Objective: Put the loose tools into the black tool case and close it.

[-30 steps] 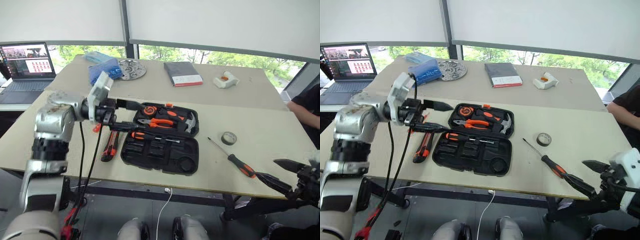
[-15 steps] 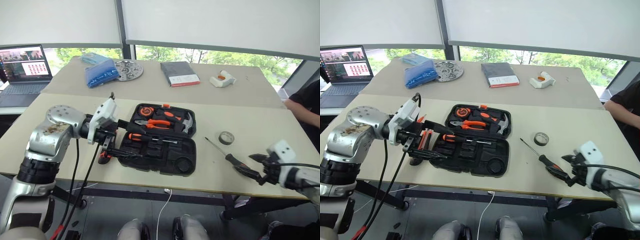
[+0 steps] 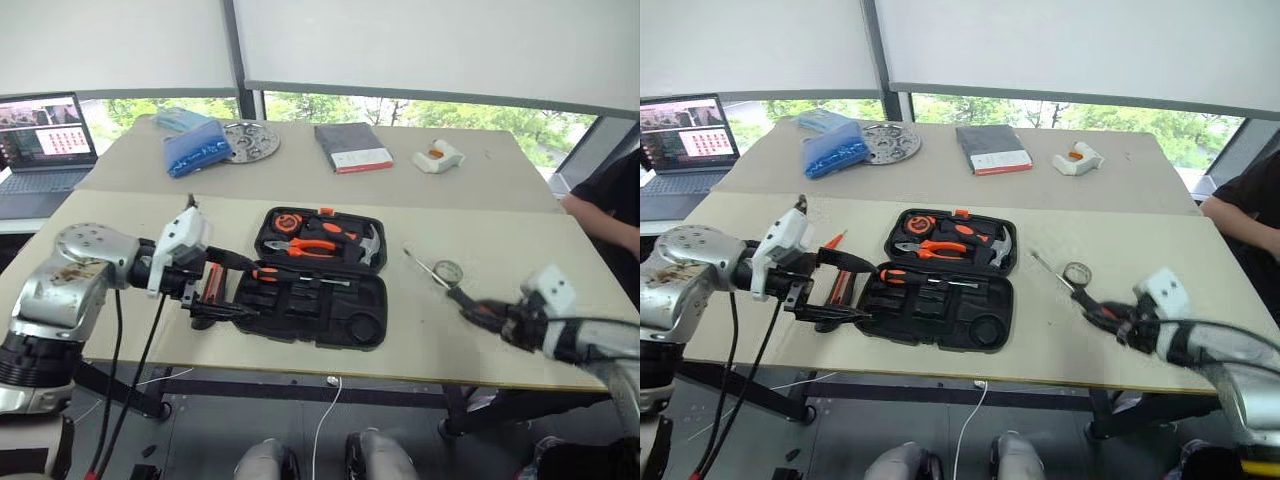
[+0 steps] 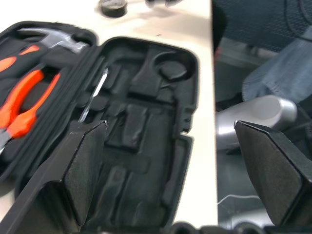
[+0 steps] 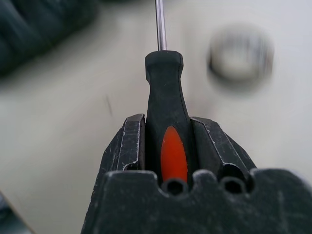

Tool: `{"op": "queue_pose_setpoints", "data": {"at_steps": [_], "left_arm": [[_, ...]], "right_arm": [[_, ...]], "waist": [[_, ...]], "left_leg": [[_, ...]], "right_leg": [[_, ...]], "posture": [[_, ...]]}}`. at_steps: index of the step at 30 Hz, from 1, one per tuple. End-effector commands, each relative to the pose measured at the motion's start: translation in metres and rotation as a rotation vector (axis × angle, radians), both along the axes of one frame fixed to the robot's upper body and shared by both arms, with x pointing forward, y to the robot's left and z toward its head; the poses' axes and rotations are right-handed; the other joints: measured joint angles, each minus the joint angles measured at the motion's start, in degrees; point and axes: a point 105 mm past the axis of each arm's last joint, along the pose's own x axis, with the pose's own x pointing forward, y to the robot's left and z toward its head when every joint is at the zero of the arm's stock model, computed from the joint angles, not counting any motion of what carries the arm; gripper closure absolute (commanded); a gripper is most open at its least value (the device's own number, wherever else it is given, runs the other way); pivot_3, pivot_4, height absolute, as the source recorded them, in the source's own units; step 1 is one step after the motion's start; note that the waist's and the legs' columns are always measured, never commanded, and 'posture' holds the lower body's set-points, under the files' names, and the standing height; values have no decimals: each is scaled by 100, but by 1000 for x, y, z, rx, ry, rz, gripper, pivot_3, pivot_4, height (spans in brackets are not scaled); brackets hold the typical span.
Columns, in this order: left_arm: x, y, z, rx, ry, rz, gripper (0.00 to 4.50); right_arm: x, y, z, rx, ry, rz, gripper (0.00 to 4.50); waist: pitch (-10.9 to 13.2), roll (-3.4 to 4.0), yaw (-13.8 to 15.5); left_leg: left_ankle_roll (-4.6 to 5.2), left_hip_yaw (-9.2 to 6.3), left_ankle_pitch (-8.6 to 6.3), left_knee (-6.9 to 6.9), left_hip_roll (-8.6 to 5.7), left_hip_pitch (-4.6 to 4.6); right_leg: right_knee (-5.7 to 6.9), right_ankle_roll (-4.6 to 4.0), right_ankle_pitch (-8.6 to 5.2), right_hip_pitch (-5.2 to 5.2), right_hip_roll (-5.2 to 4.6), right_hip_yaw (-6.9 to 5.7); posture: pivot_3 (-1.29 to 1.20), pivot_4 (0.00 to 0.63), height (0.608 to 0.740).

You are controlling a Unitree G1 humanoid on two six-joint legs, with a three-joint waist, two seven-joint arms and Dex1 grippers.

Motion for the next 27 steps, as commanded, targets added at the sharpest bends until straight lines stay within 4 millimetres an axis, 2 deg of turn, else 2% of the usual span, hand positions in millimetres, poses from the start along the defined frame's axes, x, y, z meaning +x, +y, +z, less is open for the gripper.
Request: {"op": "queue_pose_setpoints", "data": {"at_steps": [1, 5, 9, 12, 16, 21, 26, 27], "left_arm": [[4, 10, 8, 0, -53, 47, 0], [7, 12, 7, -6, -55, 61, 0], [9, 11, 7, -4, -64, 67, 0], [9, 9, 8, -9, -75, 70, 0], [9, 7, 8, -10, -79, 70, 0], [11, 5, 9, -10, -87, 69, 0], [13, 2, 11, -12, -95, 61, 0], [14, 2, 11, -12, -97, 60, 0]], "right_arm": [[10, 47, 21, -16, -75, 177, 3434], [18, 103, 22, -107, -94, 404, 3434], [29, 132, 9, -201, -76, 482, 3434], [31, 139, -1, -274, -81, 512, 3434], [30, 144, -8, -327, -93, 551, 3434], [39, 149, -8, -324, -100, 511, 3434], [35, 153, -7, -328, -109, 549, 3434], [35, 154, -7, -330, -112, 555, 2934]], "waist": [[1, -1, 28], [0, -2, 65], [0, -1, 90], [0, -1, 88], [0, -1, 73], [0, -1, 35], [0, -1, 39], [0, -1, 40]], "left_leg": [[-6, 0, 3, -8, 1, 1], [-17, 1, 12, -32, -1, -7], [22, 9, 41, -25, -3, -42], [24, 15, 41, -14, -12, -86], [24, 21, 41, -14, -12, -95], [16, 20, 46, -8, -6, -88], [14, 21, 46, 8, -3, -80], [13, 21, 46, 10, -3, -80]], "right_leg": [[-1, -1, 0, -1, 1, -2], [1, -16, -5, -21, 1, -4], [6, -31, -14, -48, 9, -19], [6, -37, -8, -78, 19, -40], [3, -19, -19, -78, 18, -56], [13, -17, -20, -77, 18, -52], [49, -28, -27, -78, 12, -43], [51, -28, -27, -78, 9, -42]], "posture": [[0, 150, 718], [0, 150, 718], [0, 150, 718], [0, 150, 718], [0, 150, 718], [0, 150, 718], [0, 150, 718], [0, 150, 718]]}}
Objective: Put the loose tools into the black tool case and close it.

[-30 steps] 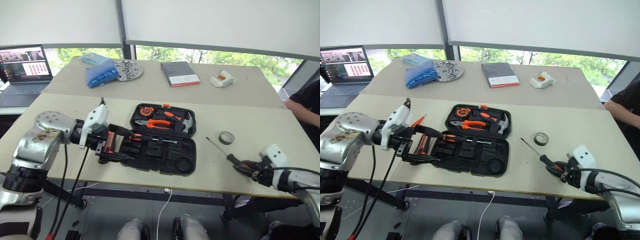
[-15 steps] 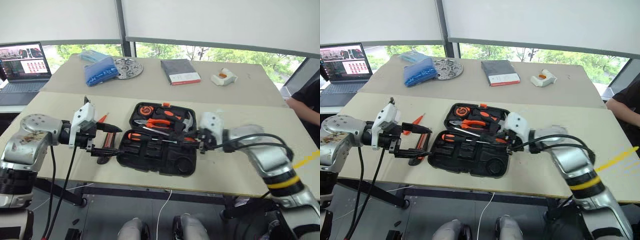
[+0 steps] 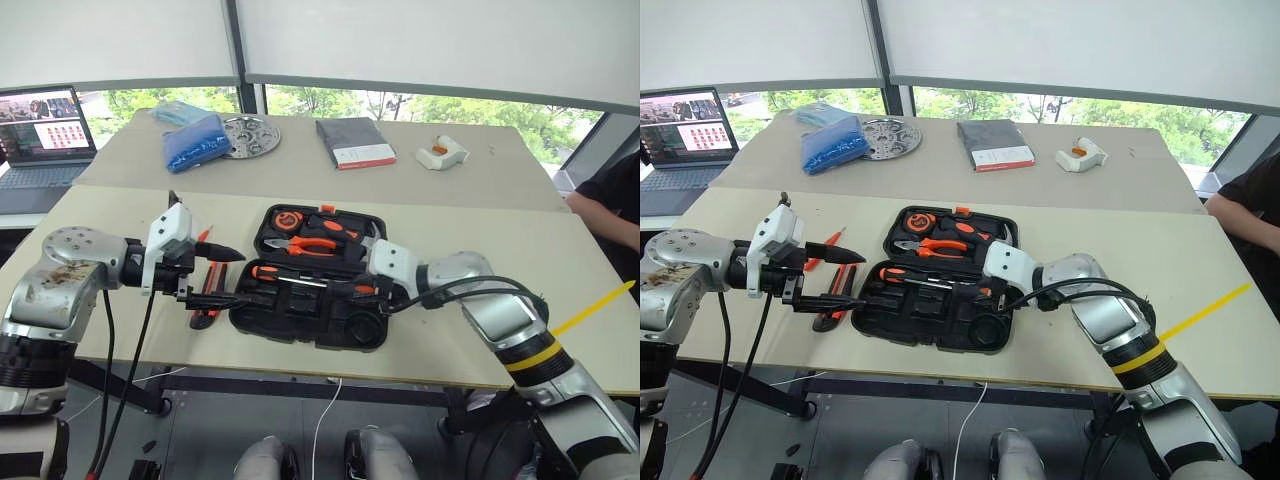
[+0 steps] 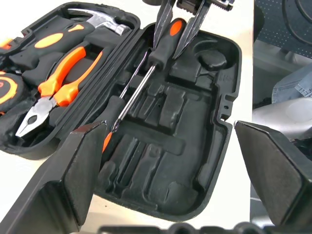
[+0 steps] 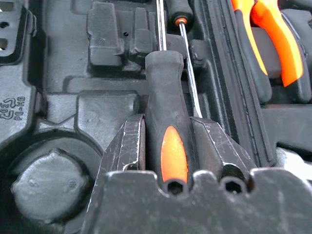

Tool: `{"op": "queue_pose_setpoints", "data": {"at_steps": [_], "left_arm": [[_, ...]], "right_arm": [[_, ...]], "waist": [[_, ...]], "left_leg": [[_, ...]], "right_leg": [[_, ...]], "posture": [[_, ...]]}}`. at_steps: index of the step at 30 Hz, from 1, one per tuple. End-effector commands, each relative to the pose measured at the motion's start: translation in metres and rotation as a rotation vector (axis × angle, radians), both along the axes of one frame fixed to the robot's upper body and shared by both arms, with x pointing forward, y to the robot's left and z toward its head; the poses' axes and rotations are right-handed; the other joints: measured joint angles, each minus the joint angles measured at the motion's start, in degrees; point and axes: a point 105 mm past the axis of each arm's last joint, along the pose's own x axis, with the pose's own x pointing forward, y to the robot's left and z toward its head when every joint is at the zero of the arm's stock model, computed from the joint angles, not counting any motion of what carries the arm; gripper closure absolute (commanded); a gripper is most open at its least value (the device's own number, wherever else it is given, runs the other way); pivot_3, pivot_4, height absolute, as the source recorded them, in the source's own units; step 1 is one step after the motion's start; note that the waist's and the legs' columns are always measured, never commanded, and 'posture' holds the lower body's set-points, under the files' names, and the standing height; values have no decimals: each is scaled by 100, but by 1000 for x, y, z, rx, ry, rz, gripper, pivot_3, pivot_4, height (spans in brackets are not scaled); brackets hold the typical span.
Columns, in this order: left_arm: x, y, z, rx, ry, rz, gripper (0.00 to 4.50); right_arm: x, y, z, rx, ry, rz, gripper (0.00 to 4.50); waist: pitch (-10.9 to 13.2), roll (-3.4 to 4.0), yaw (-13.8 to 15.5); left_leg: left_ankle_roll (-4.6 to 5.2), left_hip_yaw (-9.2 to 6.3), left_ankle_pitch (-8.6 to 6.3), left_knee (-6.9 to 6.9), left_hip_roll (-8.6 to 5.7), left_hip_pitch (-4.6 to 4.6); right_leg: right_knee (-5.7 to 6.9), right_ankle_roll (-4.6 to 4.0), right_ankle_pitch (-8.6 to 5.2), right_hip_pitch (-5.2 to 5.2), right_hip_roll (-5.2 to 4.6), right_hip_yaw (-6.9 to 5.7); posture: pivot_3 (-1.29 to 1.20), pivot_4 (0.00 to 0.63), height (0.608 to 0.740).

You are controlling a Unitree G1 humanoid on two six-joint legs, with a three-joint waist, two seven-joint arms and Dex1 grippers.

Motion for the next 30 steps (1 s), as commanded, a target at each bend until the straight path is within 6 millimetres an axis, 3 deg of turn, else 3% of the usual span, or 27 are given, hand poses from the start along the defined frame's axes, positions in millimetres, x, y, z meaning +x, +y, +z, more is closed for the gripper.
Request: {"op": "queue_pose_setpoints", "data": {"at_steps": [1, 8, 10, 12, 23, 30], "left_arm": [[3, -6, 12, 1, -61, -27, 0], [7, -8, 15, -2, -71, -31, 0], [8, -8, 15, -2, -73, -32, 0], [8, -9, 14, -1, -74, -33, 0], [10, -10, 9, 7, -76, -36, 0], [10, -7, 5, 5, -79, -23, 0]], "right_arm": [[-2, 8, 15, 7, -56, 51, 2431], [1, 13, 28, 82, -54, 23, 167], [1, 17, 34, 133, -40, 14, 31], [2, 19, 36, 159, -32, 11, 520], [11, 32, 13, 125, 23, -8, 4318], [13, 30, -28, 3, 57, -22, 4451]], "waist": [[0, 0, 1], [0, 0, -19], [0, 0, -17], [0, 0, -12], [0, 0, -6], [-2, 0, -32]], "left_leg": [[0, 0, 0, 0, 0, 0], [0, 1, 0, 1, 2, 3], [-2, 1, 2, 1, 3, 4], [-3, 1, 3, 2, 2, 4], [-3, 1, 3, 4, -1, 5], [-7, 6, 4, 3, 0, 21]], "right_leg": [[2, 0, 0, 0, 0, 0], [8, -7, -4, -1, 1, 2], [12, -8, -5, -1, 1, 2], [15, -9, -5, -1, 4, 1], [25, -11, -5, -4, 6, 1], [38, -18, -10, -1, 1, 11]], "posture": [[0, 150, 718], [0, 150, 718], [0, 150, 718], [0, 150, 718], [0, 150, 718], [0, 150, 718]]}}
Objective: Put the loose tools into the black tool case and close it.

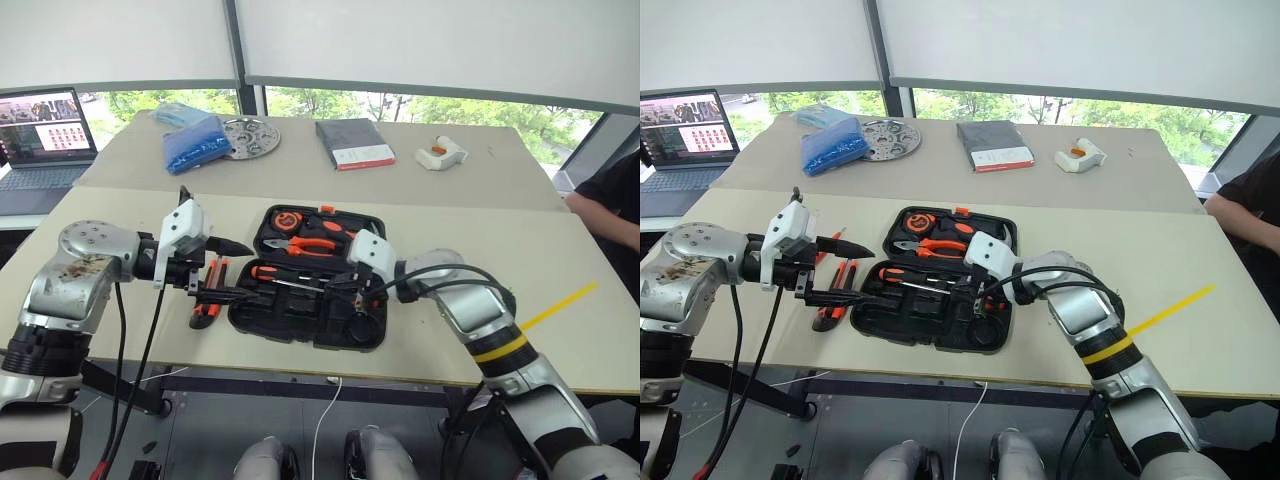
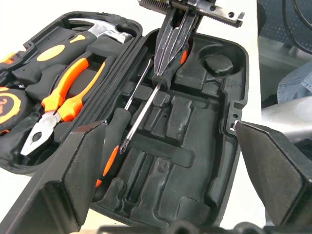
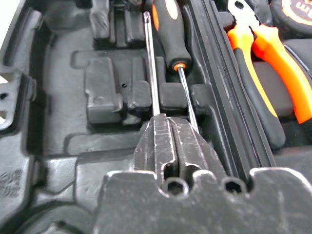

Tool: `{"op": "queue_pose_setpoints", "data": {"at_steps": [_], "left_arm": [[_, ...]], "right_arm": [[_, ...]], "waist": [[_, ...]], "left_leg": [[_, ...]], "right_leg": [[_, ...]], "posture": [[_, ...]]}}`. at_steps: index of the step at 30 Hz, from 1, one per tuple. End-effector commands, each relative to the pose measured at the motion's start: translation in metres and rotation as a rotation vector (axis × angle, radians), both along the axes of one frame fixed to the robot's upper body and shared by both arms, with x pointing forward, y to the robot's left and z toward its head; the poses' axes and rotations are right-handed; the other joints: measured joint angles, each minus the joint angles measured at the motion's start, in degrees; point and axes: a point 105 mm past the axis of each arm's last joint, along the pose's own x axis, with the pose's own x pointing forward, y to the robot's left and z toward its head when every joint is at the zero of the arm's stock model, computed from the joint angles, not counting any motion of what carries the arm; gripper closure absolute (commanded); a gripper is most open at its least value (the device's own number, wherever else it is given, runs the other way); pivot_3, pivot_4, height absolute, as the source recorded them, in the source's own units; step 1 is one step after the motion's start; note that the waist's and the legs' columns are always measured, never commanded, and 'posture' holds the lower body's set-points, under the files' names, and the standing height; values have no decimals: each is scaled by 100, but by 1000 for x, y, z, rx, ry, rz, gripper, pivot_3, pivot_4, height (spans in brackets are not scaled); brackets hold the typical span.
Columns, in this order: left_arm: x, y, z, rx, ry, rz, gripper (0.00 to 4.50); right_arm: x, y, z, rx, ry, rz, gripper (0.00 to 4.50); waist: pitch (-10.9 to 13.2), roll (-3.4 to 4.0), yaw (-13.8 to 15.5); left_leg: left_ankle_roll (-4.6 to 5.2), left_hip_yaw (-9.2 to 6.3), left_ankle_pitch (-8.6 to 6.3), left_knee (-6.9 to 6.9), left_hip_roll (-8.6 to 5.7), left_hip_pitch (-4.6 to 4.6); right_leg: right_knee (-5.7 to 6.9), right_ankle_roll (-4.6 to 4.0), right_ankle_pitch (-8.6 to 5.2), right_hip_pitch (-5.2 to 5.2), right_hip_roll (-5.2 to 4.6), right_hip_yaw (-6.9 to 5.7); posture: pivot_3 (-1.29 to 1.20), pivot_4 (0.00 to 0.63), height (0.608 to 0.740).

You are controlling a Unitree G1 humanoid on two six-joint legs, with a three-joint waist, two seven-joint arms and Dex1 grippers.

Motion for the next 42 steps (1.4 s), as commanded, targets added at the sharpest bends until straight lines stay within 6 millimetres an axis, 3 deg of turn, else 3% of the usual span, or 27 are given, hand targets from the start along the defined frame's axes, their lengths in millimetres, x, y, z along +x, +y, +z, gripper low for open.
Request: {"op": "queue_pose_setpoints", "data": {"at_steps": [1, 6, 13, 16, 19, 20, 27, 28, 30, 35, 42], "left_arm": [[0, 2, 7, -5, -40, 7, 0], [1, 8, 4, -7, -43, 37, 0], [1, 34, -2, -37, -64, 211, 0], [1, 55, 1, -106, -97, 380, 0], [-12, 83, -6, -141, -81, 554, 0], [-18, 93, -10, -146, -71, 606, 0], [-52, 152, -51, -118, 20, 946, 0], [-53, 157, -56, -92, 41, 970, 0], [-50, 162, -59, -56, 57, 1000, 0], [-9, 163, -39, -37, 93, 999, 0], [55, 138, -26, -2, 221, 940, 0]], "right_arm": [[-6, -3, -25, -77, 36, 17, 4451], [-8, -4, -19, -68, 27, 35, 4451], [-22, 2, 59, 224, 1, 76, 4451], [-53, -6, 82, 311, 84, 181, 3724], [-75, -14, 89, 310, 97, 246, 2593], [-78, -15, 90, 312, 98, 254, 2479], [-81, -22, 95, 355, 78, 239, 37], [-82, -23, 95, 356, 77, 238, 13], [-83, -24, 95, 355, 76, 239, 13], [-87, -23, 98, 353, 62, 250, 13], [-92, -23, 98, 357, 30, 219, 13]], "waist": [[-1, 1, 1], [-1, 0, 2], [0, 1, -15], [0, 1, -10], [0, 0, 5], [0, 0, 0], [0, -1, 43], [-1, -2, 64], [-1, -2, 122], [-3, -10, 229], [-6, -18, 177]], "left_leg": [[0, 1, 0, 0, 0, 2], [0, 1, 0, 0, 0, 4], [0, 1, 0, -2, 6, -10], [0, -2, 0, -1, 9, -11], [1, -10, -1, -4, 10, -7], [1, -10, -1, -5, 10, -5], [-60, -11, -35, -22, 12, 6], [-63, -10, -36, -22, 12, 6], [-65, -12, -37, -22, 12, 6], [-69, -19, -36, -19, 10, -6], [-66, -7, -34, -19, -4, -19]], "right_leg": [[2, 0, 0, 1, -1, 2], [2, -2, -1, 1, -2, 5], [1, -7, -2, -13, -9, 8], [1, -10, 0, -15, -9, 8], [-7, -21, 6, -9, -16, 8], [-8, -19, 5, -8, -16, 8], [-8, -11, -3, -9, -33, 8], [-8, -13, -1, -9, -35, 6], [-8, -14, 0, -8, -43, -1], [-11, -16, 3, -11, -47, -21], [-6, -25, 11, -12, -3, -48]], "posture": [[0, 150, 718], [0, 150, 718], [0, 150, 718], [0, 150, 718], [0, 150, 718], [0, 150, 718], [0, 150, 718], [0, 150, 718], [0, 150, 718], [0, 150, 718], [0, 150, 718]]}}
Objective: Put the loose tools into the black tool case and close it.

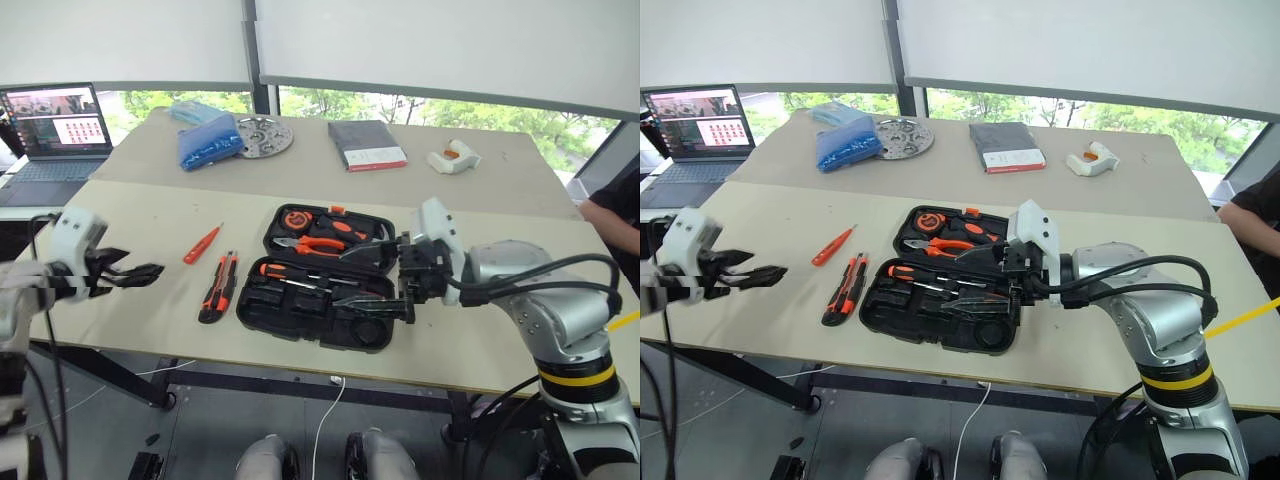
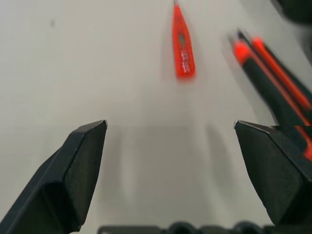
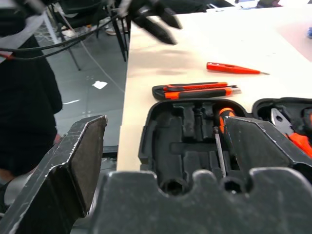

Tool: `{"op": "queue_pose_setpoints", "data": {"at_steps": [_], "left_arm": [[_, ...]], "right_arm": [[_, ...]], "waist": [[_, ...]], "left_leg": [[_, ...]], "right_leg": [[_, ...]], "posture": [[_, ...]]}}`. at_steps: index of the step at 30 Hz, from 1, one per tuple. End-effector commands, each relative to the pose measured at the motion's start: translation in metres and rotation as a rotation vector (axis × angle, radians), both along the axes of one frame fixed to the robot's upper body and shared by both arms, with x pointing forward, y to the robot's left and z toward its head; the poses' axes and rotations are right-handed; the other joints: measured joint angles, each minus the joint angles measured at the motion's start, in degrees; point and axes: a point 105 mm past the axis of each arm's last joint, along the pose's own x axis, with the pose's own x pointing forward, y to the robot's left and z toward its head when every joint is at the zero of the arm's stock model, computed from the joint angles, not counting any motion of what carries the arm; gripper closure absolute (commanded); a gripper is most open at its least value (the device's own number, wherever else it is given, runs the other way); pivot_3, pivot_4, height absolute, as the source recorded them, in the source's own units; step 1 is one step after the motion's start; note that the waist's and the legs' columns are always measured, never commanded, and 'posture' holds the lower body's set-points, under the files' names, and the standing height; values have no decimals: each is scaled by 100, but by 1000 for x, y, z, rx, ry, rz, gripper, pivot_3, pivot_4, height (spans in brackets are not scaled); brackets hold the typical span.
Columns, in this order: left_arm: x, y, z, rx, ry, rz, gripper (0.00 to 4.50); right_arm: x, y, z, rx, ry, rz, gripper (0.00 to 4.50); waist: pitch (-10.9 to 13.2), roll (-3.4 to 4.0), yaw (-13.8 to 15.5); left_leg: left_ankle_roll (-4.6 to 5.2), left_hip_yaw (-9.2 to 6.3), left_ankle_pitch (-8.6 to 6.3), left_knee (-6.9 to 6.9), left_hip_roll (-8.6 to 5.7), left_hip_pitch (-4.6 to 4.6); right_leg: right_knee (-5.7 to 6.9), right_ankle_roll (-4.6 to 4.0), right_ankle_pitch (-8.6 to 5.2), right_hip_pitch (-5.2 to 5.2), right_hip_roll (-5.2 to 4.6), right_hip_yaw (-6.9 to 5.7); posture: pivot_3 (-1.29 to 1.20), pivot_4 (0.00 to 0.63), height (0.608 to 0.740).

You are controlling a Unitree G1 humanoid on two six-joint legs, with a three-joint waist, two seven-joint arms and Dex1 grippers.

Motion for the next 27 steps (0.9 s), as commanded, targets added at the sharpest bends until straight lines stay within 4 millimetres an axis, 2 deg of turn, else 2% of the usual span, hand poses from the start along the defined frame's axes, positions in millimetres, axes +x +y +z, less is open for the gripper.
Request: {"op": "queue_pose_setpoints", "data": {"at_steps": [1, 6, 10, 14, 16, 19, 21, 22, 24, 27], "left_arm": [[24, -5, -8, 30, 86, 0, 0], [53, -17, -22, 133, 104, -30, 0], [62, -25, -36, 176, 143, -34, 0], [65, -24, -44, 215, 145, -24, 1157], [67, -25, -42, 216, 125, -29, 1951], [69, -26, -30, 136, 86, -19, 2943], [76, -27, 7, 113, -104, -77, 3799], [74, -31, 25, 100, -178, -141, 4073], [64, -44, 46, 124, -246, -331, 4085], [43, -68, 48, 167, -208, -628, 4085]], "right_arm": [[-11, 1, 10, 25, -59, 1, 13], [-21, -2, 7, 23, -51, -13, 13], [-25, -6, 7, 18, -57, -42, 13], [-29, -9, 8, 10, -73, -60, 0], [-30, -11, 8, 4, -81, -70, 0], [-30, -15, 6, -19, -91, -89, 0], [-33, -22, -6, -104, -101, -91, 0], [-36, -24, -11, -121, -88, -84, 0], [-41, -27, -13, -121, -69, -77, 0], [-42, -30, -16, -127, -75, -89, 0]], "waist": [[0, -1, -26], [2, -7, -149], [7, -17, -151], [6, -18, -134], [6, -19, -134], [6, -20, -147], [11, -28, -133], [17, -39, -129], [27, -64, -134], [26, -64, -122]], "left_leg": [[2, 2, 1, 0, 0, -2], [50, 0, 27, 2, 1, -4], [51, -4, 28, 7, 6, -7], [51, -8, 27, 13, 9, -5], [52, -11, 27, 13, 10, -5], [53, -13, 27, 14, 13, -3], [53, -14, 27, 15, 14, -4], [53, -17, 27, 15, 15, -9], [53, -19, 27, 16, 20, -20], [53, -15, 27, 28, 17, -29]], "right_leg": [[-3, 2, -2, -1, 7, -13], [-4, 6, -8, -1, 14, -19], [-4, 9, -11, -3, 9, -21], [0, 10, -12, -2, -21, -17], [0, 10, -12, 0, -29, 3], [2, 11, -12, -1, -30, 16], [4, 11, -12, -2, -29, 17], [4, 11, -12, -5, -29, 15], [3, 8, -11, -15, -26, 11], [5, -4, -4, -24, -24, 6]], "posture": [[0, 150, 718], [0, 150, 718], [0, 150, 718], [0, 150, 718], [0, 150, 718], [0, 150, 718], [0, 150, 718], [0, 150, 718], [0, 150, 718], [0, 150, 718]]}}
